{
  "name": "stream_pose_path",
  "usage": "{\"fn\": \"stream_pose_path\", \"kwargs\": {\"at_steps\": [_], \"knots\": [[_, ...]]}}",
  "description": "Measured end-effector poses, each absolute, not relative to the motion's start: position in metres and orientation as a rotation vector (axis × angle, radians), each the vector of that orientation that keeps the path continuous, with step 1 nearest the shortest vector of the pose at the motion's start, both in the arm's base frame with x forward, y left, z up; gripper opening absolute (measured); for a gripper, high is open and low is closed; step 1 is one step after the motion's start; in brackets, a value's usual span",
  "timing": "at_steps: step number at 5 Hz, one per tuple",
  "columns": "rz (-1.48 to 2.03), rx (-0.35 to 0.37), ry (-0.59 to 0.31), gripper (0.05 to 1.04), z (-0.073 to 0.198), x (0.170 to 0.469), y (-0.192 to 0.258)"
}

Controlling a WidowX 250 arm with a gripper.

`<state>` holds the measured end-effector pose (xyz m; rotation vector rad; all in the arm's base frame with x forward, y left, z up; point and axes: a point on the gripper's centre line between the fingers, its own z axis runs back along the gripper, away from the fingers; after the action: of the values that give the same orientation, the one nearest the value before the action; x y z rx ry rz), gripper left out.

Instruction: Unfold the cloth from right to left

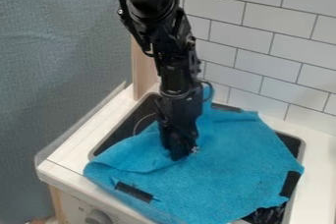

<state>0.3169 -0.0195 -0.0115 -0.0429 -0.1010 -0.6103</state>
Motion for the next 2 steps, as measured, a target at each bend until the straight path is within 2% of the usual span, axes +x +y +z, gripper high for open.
{"fn": "stream_pose_path", "kwargs": {"at_steps": [1,2], "knots": [[-0.609,-0.043,-0.103,0.158,-0.0115,0.3171,-0.0196],[-0.611,-0.048,-0.105,0.067,-0.0114,0.3172,-0.0199]]}}
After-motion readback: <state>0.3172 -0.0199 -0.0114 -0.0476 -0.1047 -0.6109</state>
